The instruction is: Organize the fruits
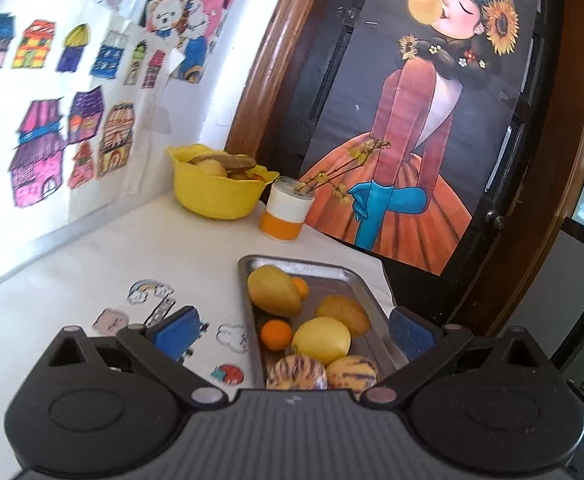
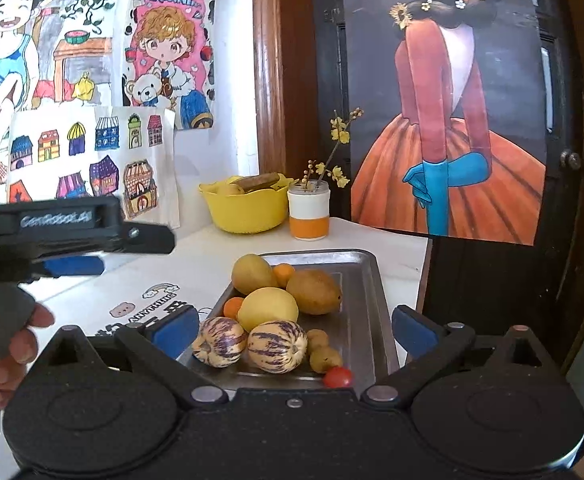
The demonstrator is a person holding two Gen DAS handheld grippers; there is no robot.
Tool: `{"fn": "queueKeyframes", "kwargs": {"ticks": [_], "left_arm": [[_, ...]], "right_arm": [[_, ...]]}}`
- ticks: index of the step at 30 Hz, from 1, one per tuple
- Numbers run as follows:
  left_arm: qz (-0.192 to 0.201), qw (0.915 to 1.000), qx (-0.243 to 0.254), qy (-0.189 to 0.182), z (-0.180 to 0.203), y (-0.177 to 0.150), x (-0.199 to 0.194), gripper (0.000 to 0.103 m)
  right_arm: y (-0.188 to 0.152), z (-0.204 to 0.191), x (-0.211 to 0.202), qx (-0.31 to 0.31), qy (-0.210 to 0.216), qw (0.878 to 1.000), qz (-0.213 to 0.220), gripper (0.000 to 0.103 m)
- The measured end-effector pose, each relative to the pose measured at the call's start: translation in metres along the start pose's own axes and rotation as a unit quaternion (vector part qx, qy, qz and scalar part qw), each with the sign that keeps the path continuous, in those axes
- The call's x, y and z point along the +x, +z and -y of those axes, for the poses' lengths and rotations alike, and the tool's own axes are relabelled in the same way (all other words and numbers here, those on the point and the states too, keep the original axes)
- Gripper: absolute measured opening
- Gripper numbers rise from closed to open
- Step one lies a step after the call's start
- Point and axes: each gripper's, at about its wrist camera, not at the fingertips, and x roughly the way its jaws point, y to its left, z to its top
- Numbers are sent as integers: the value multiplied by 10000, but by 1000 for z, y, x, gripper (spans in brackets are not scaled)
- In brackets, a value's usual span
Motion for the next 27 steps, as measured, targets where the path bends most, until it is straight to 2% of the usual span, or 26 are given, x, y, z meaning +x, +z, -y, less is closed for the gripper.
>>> {"fn": "queueKeyframes", "kwargs": {"ticks": [9, 18, 27], "left_arm": [[248, 9994, 99, 206, -18, -11, -43, 103], [625, 9955, 371, 613, -36, -33, -87, 103], [665, 9922, 608, 864, -52, -55, -112, 103]], "right_arm": [[-1, -23, -35, -62, -185, 9992, 347, 102], [-11, -43, -60, -90, -313, 9980, 546, 102], [-25, -62, -78, -81, -287, 9976, 622, 102]]}}
